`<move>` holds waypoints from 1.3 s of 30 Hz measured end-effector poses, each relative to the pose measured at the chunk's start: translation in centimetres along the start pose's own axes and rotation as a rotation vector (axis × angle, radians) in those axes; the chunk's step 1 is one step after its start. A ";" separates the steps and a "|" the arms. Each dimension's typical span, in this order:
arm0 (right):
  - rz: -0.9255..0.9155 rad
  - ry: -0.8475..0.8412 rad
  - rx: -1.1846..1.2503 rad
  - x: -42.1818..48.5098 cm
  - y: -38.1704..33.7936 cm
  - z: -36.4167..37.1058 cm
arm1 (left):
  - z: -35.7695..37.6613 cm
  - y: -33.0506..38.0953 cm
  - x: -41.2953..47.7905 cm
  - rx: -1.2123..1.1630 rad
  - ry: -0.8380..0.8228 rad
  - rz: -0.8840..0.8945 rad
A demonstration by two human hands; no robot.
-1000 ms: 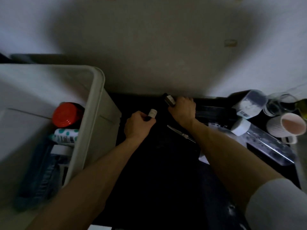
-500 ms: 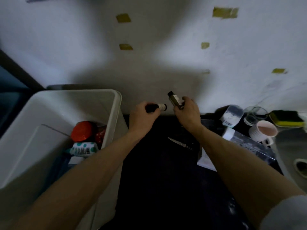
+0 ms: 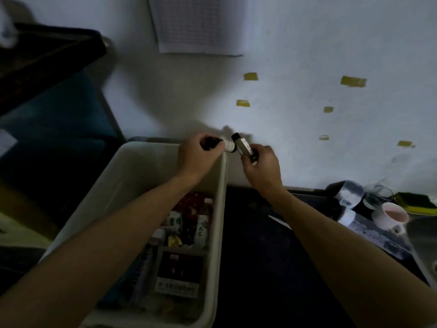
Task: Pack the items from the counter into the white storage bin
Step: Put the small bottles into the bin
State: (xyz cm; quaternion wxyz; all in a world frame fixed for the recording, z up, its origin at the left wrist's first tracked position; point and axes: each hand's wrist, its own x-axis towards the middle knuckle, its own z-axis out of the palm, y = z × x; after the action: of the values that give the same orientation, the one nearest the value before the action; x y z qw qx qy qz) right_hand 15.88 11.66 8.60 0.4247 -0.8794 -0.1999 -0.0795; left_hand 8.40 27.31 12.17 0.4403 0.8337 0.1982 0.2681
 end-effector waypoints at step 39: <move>0.294 -0.561 -0.428 -12.7 -5.6 19.4 | -5.6 -23.6 -6.1 0.532 -0.898 -0.080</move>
State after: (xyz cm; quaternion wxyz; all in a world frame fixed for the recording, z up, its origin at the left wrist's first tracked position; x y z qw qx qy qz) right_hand 1.45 26.28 -3.45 0.1669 -0.9551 -0.1590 0.1862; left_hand -2.01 39.97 -6.67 0.2648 0.9413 0.0827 -0.1923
